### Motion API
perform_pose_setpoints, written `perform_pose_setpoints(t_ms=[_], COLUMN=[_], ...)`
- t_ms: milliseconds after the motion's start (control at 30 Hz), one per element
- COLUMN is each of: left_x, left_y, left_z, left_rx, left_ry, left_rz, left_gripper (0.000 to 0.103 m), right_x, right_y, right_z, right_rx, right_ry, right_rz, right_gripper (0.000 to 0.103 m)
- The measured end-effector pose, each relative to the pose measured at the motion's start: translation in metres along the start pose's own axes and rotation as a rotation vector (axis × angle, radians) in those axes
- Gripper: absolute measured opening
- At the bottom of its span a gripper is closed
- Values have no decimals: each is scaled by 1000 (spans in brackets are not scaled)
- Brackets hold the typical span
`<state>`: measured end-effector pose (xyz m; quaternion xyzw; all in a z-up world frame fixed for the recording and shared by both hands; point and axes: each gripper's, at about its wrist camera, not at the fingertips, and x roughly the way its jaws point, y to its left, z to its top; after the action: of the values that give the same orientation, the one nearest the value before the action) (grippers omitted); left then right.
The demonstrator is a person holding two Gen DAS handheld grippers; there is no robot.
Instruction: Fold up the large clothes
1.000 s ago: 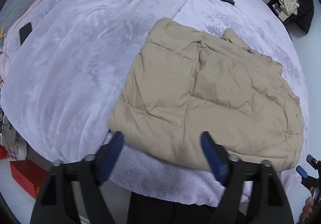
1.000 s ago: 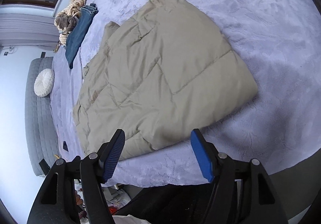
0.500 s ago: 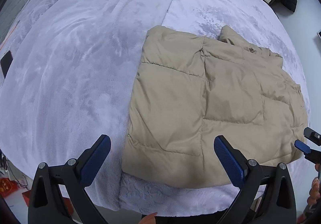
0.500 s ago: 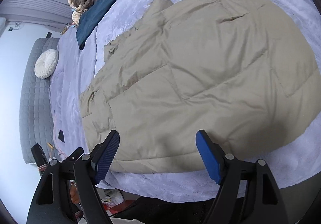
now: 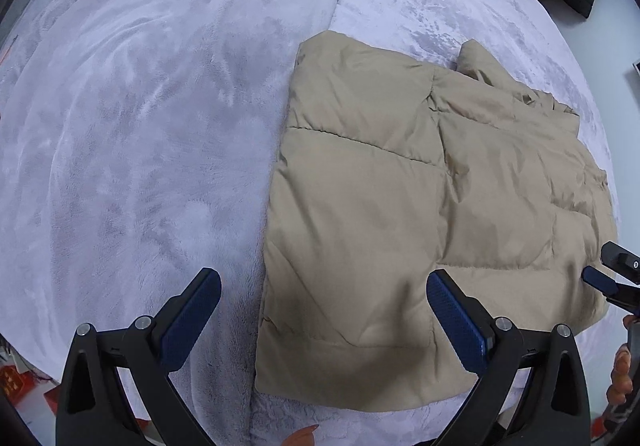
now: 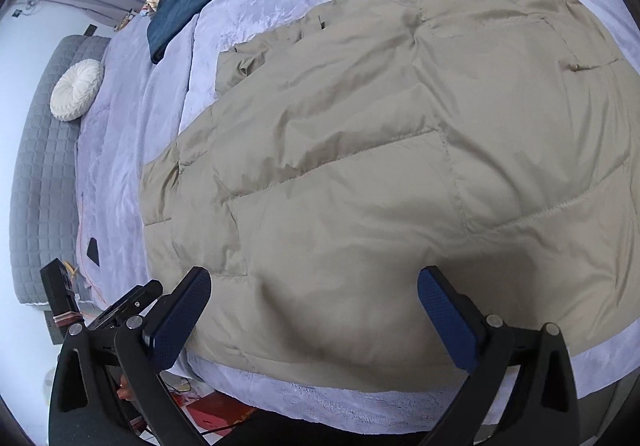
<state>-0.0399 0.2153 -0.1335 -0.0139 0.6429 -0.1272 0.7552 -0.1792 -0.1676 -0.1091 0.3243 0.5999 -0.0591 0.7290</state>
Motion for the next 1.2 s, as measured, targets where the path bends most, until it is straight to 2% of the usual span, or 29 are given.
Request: perform_pose_setpoints(t_ms=[100, 167, 333, 433, 533, 600, 733, 767, 867, 900, 1000, 1067, 1200], left_x=[7, 13, 24, 36, 56, 71, 87, 88, 90, 91, 105, 114, 110], left_y=[10, 19, 48, 60, 59, 51, 30, 27, 13, 6, -15, -22, -29], left_z=[8, 14, 31, 41, 47, 52, 62, 65, 72, 73, 71, 71, 75], left_rx=[-7, -14, -42, -37, -28, -1, 89, 99, 107, 127, 210, 227, 223], left_ry=[-6, 6, 38, 80, 144, 181, 196, 199, 245, 255, 290, 309, 324], left_rz=[-11, -46, -204, -342, -492, -524, -544, -565, -704, -714, -663, -651, -721], left_gripper=[103, 103, 103, 103, 103, 103, 103, 103, 103, 103, 103, 103, 103], right_x=[12, 18, 26, 30, 34, 36, 40, 41, 44, 44, 45, 45, 45], right_y=[2, 1, -4, -5, -6, -6, -6, -6, -6, -6, -7, -7, -7], right_z=[5, 6, 5, 7, 7, 8, 8, 8, 7, 7, 7, 7, 7], right_rx=[1, -2, 5, 7, 5, 2, -14, -17, -20, -20, -20, -22, -21], right_ry=[9, 21, 33, 40, 46, 49, 51, 51, 47, 46, 41, 39, 32], right_rz=[-22, -39, -54, -63, -76, -84, -101, -104, -110, -111, -113, -115, -115], right_gripper=[103, 103, 103, 103, 103, 103, 103, 103, 103, 103, 103, 103, 103])
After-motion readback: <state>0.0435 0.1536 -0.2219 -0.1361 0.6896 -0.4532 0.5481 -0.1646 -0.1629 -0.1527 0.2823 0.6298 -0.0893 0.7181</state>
